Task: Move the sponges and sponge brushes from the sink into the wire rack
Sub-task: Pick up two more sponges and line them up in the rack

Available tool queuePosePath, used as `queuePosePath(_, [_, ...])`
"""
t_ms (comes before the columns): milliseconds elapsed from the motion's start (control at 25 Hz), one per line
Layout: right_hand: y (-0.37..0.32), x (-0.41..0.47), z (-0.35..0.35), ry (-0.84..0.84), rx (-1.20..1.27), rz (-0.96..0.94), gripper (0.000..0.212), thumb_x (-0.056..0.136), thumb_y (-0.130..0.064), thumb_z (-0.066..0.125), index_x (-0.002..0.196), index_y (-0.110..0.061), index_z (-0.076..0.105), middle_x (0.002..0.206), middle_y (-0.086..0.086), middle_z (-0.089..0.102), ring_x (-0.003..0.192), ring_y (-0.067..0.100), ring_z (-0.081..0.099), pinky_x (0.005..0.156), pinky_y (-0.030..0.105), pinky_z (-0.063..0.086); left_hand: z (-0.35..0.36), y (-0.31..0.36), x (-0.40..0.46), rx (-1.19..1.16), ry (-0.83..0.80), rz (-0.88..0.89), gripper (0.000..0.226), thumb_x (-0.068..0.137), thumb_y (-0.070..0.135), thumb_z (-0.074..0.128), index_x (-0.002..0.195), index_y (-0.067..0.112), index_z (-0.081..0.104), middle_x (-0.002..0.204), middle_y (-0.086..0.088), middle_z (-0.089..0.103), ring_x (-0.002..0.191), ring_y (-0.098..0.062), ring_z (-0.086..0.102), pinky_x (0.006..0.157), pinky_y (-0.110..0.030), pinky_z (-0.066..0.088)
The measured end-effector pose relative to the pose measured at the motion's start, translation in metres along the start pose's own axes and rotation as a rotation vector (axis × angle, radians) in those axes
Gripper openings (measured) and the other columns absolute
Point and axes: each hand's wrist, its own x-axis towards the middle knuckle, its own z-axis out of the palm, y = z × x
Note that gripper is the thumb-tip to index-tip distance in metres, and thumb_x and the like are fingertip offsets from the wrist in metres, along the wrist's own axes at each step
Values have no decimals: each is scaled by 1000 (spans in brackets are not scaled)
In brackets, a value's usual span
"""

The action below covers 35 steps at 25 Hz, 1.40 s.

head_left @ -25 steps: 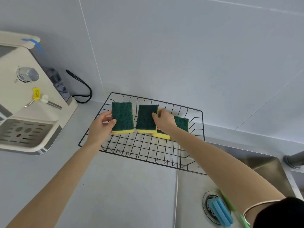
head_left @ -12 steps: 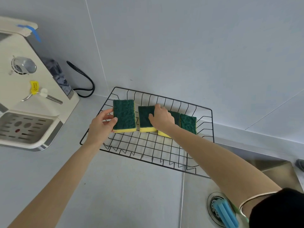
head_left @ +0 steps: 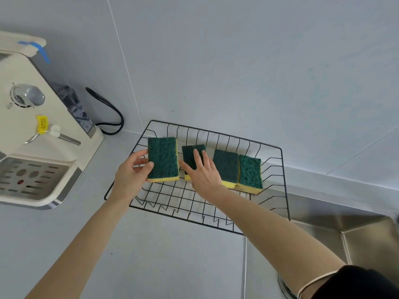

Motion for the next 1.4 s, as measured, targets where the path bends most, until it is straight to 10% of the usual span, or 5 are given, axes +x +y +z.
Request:
queuePosePath(440, [-8,-5,-7,179,-81,1,60,83,-4,62,137,-13,38,129,26,42,115,37,46,102,42,39,6,-2,6,-34,-15,-15,38,90,6,50,127,14,50,109,-8,54,99,-23,55,81,-38,52])
queuePosePath(640, [-9,-4,4,308,-203,27,59,37,-19,88,94,-21,72,76,6,65,66,19,61,64,28,54,6,-1,6,-33,-10,-11,38,90,6,49,127,13,50,110,-9,55,99,-24,55,80,-38,52])
queuePosePath(1000, [-6,2,4,308,-48,45,74,68,-34,78,134,-17,49,114,18,58,100,31,58,84,37,50,3,0,9,-40,9,-22,37,90,5,49,127,12,50,105,-8,54,97,-22,55,54,-17,56])
queuePosePath(1120, [3,0,10,139,25,41,65,90,-29,55,146,-26,23,147,28,25,135,46,25,111,55,23,3,0,8,-43,9,-29,38,90,5,49,128,12,49,107,-8,53,99,-23,55,72,-35,57])
queuePosePath(1400, [-9,0,16,269,-71,41,61,59,-34,83,116,-28,63,106,24,66,90,43,65,83,52,53,0,-2,7,-75,20,-36,36,90,4,49,125,13,52,105,-9,53,97,-23,54,85,-39,51])
